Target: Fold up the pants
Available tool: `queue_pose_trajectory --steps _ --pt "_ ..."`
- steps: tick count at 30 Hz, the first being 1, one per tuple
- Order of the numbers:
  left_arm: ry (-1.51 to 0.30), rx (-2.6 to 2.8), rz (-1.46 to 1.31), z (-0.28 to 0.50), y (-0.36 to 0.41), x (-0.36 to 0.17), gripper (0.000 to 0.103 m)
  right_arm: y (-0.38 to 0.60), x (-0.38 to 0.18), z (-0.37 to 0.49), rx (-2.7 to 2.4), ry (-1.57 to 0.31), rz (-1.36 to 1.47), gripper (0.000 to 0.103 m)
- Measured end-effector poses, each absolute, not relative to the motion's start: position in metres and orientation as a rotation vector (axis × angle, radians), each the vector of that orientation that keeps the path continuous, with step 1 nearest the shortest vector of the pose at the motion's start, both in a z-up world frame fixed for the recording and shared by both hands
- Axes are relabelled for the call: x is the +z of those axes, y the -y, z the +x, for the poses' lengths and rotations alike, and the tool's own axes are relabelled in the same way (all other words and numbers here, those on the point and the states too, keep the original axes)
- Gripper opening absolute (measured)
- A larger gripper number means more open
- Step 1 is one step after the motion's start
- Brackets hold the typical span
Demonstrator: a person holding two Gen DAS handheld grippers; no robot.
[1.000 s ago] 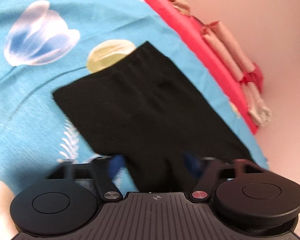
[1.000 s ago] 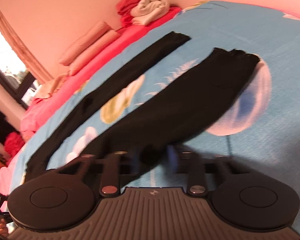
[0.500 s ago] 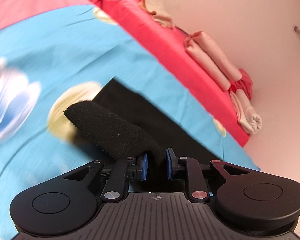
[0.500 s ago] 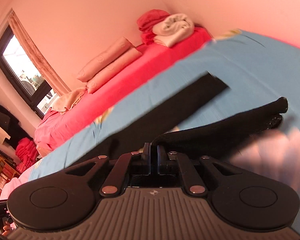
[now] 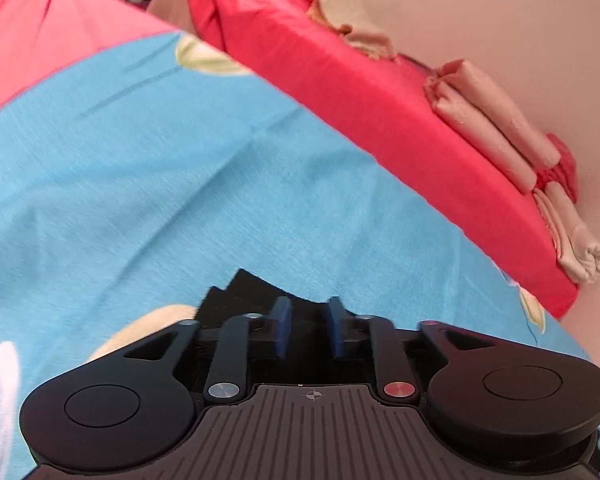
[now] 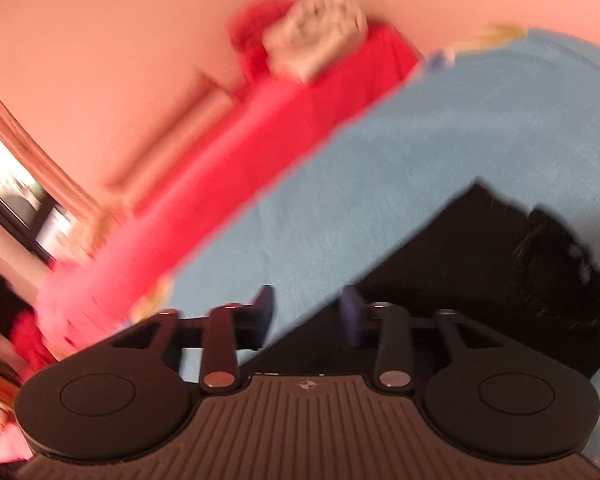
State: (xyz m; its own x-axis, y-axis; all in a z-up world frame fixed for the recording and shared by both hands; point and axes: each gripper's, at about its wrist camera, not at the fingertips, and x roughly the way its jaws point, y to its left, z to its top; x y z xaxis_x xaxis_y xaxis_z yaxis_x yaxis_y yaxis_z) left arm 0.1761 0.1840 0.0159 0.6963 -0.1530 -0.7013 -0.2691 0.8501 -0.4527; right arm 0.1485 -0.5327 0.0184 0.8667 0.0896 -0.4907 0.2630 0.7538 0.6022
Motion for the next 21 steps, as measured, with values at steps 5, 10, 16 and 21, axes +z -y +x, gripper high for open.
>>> queue_pose_trajectory --steps 5,10,16,21 --pt "-0.709 0.081 -0.463 0.128 -0.175 0.034 0.103 0.547 0.055 0.08 -0.285 -0.372 0.507 0.084" --pt "-0.673 0.109 -0.448 0.101 -0.152 0.023 0.103 0.546 0.032 0.064 -0.379 -0.506 0.343 0.085" --pt "-0.646 0.195 -0.362 0.087 -0.119 -0.006 0.103 0.548 0.001 0.091 -0.351 -0.542 0.384 0.074" --pt "-0.644 0.27 -0.218 0.093 -0.104 -0.009 0.103 0.534 -0.009 0.111 -0.323 -0.596 0.291 0.011"
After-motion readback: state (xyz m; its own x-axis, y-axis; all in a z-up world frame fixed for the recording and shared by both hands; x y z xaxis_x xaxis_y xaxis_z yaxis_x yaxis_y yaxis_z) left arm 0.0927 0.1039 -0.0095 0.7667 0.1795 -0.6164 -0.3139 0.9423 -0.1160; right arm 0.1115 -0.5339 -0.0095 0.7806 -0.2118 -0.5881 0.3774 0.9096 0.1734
